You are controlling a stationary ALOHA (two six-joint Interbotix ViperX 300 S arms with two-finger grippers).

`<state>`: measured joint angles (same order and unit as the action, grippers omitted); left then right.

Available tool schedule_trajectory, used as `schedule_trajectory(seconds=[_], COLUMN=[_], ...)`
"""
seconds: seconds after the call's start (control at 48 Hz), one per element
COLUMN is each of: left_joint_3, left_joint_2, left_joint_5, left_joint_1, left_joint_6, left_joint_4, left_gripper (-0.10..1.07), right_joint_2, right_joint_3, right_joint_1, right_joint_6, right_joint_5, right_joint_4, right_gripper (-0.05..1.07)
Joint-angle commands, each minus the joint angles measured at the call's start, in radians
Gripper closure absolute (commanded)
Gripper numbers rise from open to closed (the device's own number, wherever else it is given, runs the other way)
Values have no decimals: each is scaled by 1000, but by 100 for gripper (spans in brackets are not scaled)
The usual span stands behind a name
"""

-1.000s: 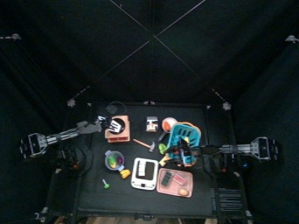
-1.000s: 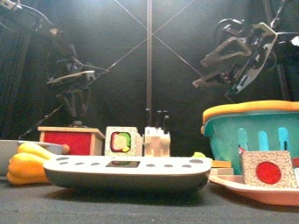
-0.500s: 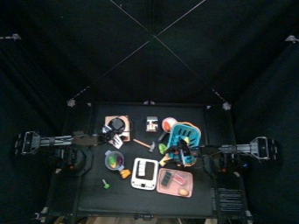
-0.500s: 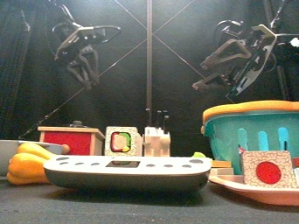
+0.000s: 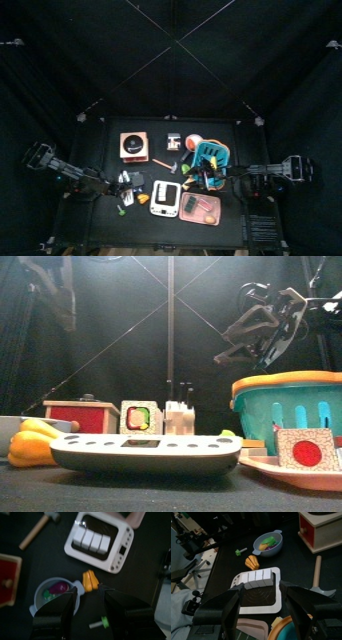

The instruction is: Grab green screw

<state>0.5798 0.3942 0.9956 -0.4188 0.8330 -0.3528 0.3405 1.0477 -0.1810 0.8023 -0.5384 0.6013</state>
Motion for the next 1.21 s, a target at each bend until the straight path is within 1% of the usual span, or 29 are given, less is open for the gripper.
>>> schedule_trajectory(seconds=[0.0,0.083,0.125,0.188,0.208,0.271,0.333,0.396,0.479,0.542,0.646,0.792,0.875,0.958,1.083,1.104,1.167,1.188], left_joint_3=[-54,-87,-114,-140,-152,-175,-202,-221,-238,-247,-252,-207,-166,-124,-66,-52,-28,-15], left_joint_2=[-37,-80,-109,-137,-156,-199,-247,-281,-316,-331,-339,-321,-311,-301,-291,-291,-293,-293], left_joint_5=[103,210,282,351,388,445,505,545,572,574,572,571,555,497,360,331,296,287], left_joint_1=[-26,-46,-60,-71,-75,-83,-89,-100,-126,-146,-179,-176,-169,-169,-169,-169,-169,-169], left_joint_6=[2,2,5,14,25,57,109,155,230,288,411,569,669,752,870,904,960,994], left_joint_4=[55,110,141,163,173,189,207,216,221,224,222,213,206,201,183,175,164,161], left_gripper=[19,19,19,19,19,19,19,19,19,19,19,19,19,19,19,19,19,19], right_joint_2=[2,-6,-12,-17,-18,-20,-23,-20,-20,-20,-20,-14,-12,-12,-14,-14,-14,-14], right_joint_3=[-26,-32,-37,-38,-40,-44,-46,-46,-44,-46,-52,-61,-66,-71,-78,-80,-84,-84], right_joint_1=[0,0,0,-2,0,0,0,2,2,2,0,-2,0,0,-2,0,0,-2], right_joint_6=[0,0,2,2,2,2,2,0,0,-2,-2,-2,-2,-2,-3,-3,-3,-3], right_joint_5=[6,15,20,23,23,25,25,25,25,26,31,31,32,31,31,32,31,32], right_joint_4=[-2,-2,-2,-2,-2,-2,-2,-2,-2,0,9,43,64,78,84,84,91,92], right_gripper=[12,12,12,12,12,12,12,12,11,11,12,12,12,12,11,12,12,12])
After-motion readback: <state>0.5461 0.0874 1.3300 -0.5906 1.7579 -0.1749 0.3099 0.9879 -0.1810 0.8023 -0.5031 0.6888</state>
